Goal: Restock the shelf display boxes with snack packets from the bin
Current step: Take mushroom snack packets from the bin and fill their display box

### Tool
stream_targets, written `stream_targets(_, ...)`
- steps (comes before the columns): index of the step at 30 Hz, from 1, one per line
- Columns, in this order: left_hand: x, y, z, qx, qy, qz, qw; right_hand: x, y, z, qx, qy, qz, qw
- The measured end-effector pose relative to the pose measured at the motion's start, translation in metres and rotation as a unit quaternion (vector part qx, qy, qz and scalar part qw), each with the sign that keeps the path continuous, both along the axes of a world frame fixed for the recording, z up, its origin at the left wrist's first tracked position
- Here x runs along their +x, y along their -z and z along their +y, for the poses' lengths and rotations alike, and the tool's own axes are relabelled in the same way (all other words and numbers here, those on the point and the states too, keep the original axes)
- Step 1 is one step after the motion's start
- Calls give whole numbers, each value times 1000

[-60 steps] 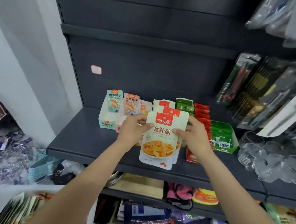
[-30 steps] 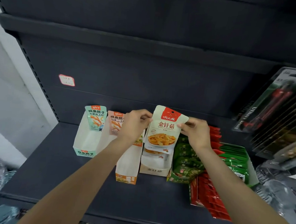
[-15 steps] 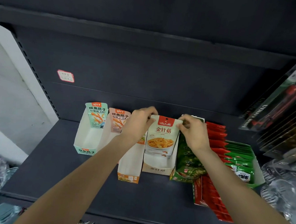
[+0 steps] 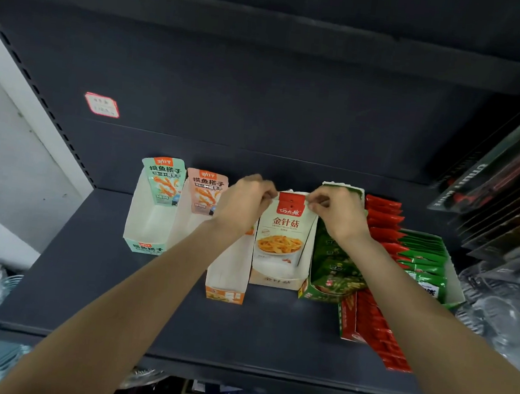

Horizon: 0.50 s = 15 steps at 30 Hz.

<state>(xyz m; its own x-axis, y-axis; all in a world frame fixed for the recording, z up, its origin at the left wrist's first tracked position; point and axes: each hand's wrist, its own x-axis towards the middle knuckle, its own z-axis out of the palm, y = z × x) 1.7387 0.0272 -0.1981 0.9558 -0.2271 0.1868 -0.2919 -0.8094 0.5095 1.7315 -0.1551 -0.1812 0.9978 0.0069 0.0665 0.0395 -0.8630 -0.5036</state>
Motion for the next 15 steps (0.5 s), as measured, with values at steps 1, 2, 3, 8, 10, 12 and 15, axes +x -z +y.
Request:
stream_targets(1,0,0,0,7,3,-6,1000,-1,-1,1,-8,2,1,1000)
stream_targets(2,-1,-1,0,14,6,-13,1000,-2,-1,2,-13,0,-2,1000)
stream_targets(3,-3,-1,0,19,7,-22,1000,-3,-2,4,-15,-4,-8,1000)
stream_targets(8,-22,-2,8,-32,-9,-39,999,-27,-8,14,32,-23,-62,997)
stream_targets(10,-35,-7,13,-70,-13,-40,997,-41,-10,23,54,-42,-65,995)
stream_targets(12,-51,-13,19,-90,-19,-29,995,-54,-11,30,72,-56,-67,994)
stream_targets(15,-82,-18,30,-100,-46,-27,994,-77,-12,37,88,-66,-72,991)
